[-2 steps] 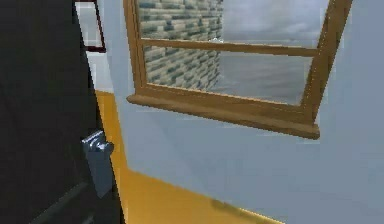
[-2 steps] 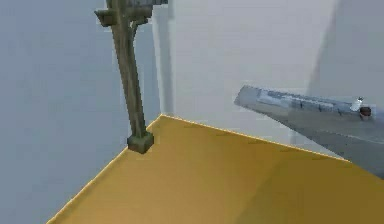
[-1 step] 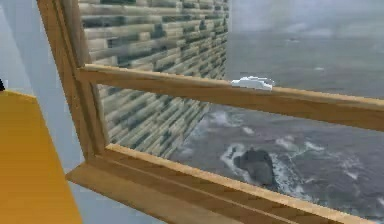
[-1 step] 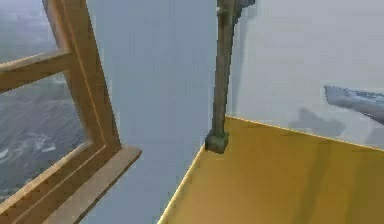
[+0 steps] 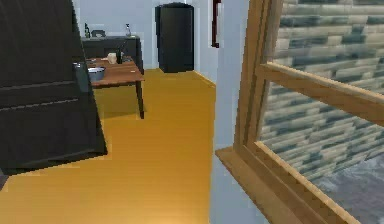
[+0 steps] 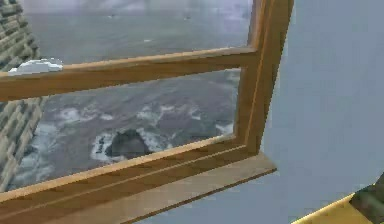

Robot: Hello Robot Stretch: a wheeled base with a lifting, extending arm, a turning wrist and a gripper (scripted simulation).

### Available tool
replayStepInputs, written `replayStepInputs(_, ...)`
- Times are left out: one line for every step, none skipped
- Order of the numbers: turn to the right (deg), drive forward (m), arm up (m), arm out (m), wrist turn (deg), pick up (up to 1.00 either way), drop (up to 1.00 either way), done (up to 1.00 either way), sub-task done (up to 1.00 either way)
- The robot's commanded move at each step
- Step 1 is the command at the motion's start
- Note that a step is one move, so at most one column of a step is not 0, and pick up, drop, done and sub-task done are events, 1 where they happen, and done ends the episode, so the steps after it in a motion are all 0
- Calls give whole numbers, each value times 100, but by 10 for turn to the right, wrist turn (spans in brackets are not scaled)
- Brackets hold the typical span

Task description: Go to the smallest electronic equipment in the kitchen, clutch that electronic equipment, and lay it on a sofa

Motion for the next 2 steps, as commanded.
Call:
replayStepInputs(-180, 0, 0, 0, 0, 0, 0, 0, 0)
replayStepInputs(0, 25, 0, 0, 0, 0, 0, 0, 0)
